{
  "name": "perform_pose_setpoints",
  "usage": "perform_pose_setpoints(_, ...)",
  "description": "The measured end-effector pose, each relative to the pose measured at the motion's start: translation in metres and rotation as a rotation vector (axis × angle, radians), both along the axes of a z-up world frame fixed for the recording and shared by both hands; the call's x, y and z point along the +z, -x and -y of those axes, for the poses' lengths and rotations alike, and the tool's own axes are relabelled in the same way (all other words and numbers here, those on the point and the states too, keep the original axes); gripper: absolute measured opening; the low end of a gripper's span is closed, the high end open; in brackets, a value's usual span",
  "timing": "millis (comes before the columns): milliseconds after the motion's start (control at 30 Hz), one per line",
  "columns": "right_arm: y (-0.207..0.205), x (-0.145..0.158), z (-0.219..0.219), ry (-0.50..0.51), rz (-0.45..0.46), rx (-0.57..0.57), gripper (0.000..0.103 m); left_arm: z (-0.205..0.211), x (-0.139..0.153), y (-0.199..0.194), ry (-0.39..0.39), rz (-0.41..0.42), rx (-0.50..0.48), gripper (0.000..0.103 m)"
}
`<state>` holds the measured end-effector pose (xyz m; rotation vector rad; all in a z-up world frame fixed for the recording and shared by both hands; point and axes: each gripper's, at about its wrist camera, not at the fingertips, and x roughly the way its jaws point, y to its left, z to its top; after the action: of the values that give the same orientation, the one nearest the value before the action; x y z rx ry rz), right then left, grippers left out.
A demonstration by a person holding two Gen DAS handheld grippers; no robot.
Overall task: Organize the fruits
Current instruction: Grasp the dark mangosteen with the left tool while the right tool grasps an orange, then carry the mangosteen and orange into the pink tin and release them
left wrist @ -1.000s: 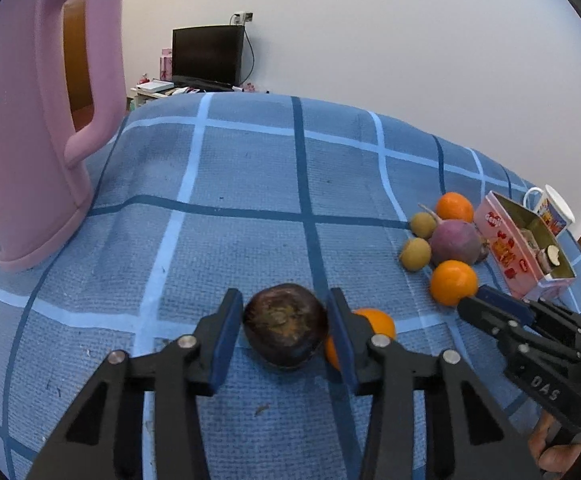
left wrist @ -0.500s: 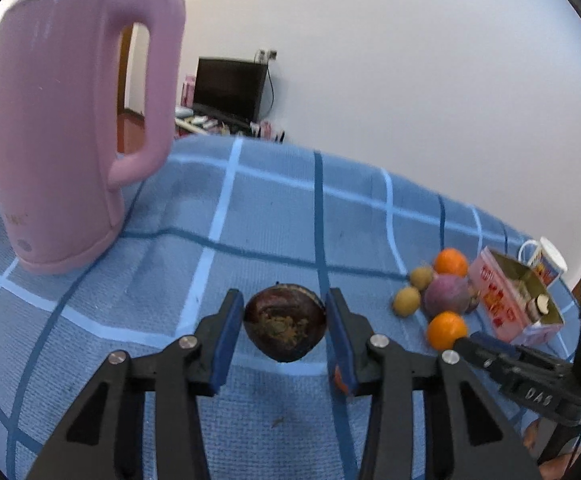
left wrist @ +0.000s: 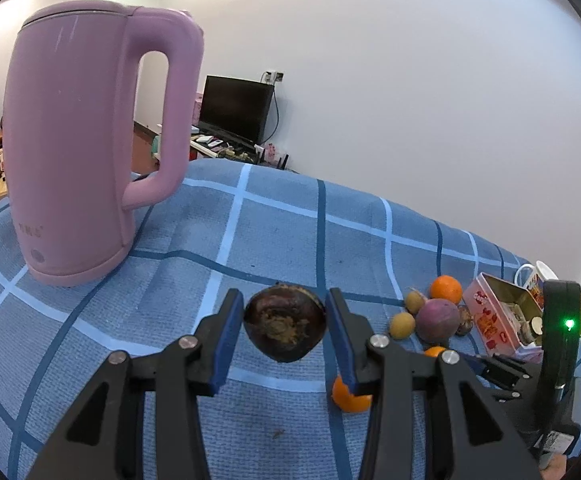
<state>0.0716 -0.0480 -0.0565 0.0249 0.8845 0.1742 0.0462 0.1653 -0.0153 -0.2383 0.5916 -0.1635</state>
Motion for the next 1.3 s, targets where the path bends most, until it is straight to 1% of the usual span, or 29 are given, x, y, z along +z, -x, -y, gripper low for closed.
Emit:
perform_pose_setpoints(100, 0.003, -0.001, 0.009, -0.059, -0.002, 0.006, 0.042, -0.002, -0.001, 0.000, 0.005, -0.002, 0.009, 0.045)
perform_pose_setpoints(167, 0.011, 0.004, 0.018, -0.112, 0.027, 0.024, 0.042, -0.002, -0.001, 0.000, 0.006, 0.003, 0.010, 0.045)
perform_pose_setpoints(233, 0.024, 0.012, 0.025, -0.142, 0.079, 0.049, 0.042, 0.001, 0.001, 0.003, 0.003, 0.021, 0.003, 0.045)
perform_pose_setpoints(367, 0.046, 0.031, 0.041, -0.183, 0.184, 0.066, 0.042, 0.009, 0.004, 0.008, -0.006, 0.063, -0.018, 0.045)
perform_pose_setpoints(467, 0.058, 0.040, 0.048, -0.145, 0.256, 0.041, 0.042, 0.018, 0.005, 0.011, -0.010, 0.076, -0.032, 0.045)
perform_pose_setpoints(567, 0.065, 0.045, 0.052, -0.066, 0.313, 0.007, 0.042, 0.030, 0.005, 0.013, -0.014, 0.085, -0.045, 0.045)
perform_pose_setpoints(633, 0.069, 0.047, 0.054, -0.010, 0.345, -0.013, 0.042, 0.039, 0.007, 0.016, -0.036, 0.100, -0.051, 0.045)
perform_pose_setpoints(700, 0.072, 0.047, 0.057, 0.033, 0.368, -0.024, 0.042, 0.051, 0.007, 0.019, -0.078, 0.112, -0.048, 0.045)
perform_pose_setpoints(800, 0.076, 0.046, 0.062, 0.085, 0.384, -0.033, 0.042, 0.065, 0.006, 0.020, -0.103, 0.104, -0.046, 0.045)
perform_pose_setpoints(1000, 0.081, 0.046, 0.077, 0.106, 0.396, -0.046, 0.042, 0.087, 0.006, 0.026, -0.110, 0.105, -0.041, 0.045)
perform_pose_setpoints(1167, 0.086, 0.047, 0.089, 0.123, 0.407, -0.061, 0.042, 0.110, 0.006, 0.031, -0.143, 0.117, -0.059, 0.045)
perform_pose_setpoints(1300, 0.088, 0.048, 0.099, 0.118, 0.406, -0.074, 0.042, 0.124, 0.006, 0.032, -0.143, 0.116, -0.076, 0.045)
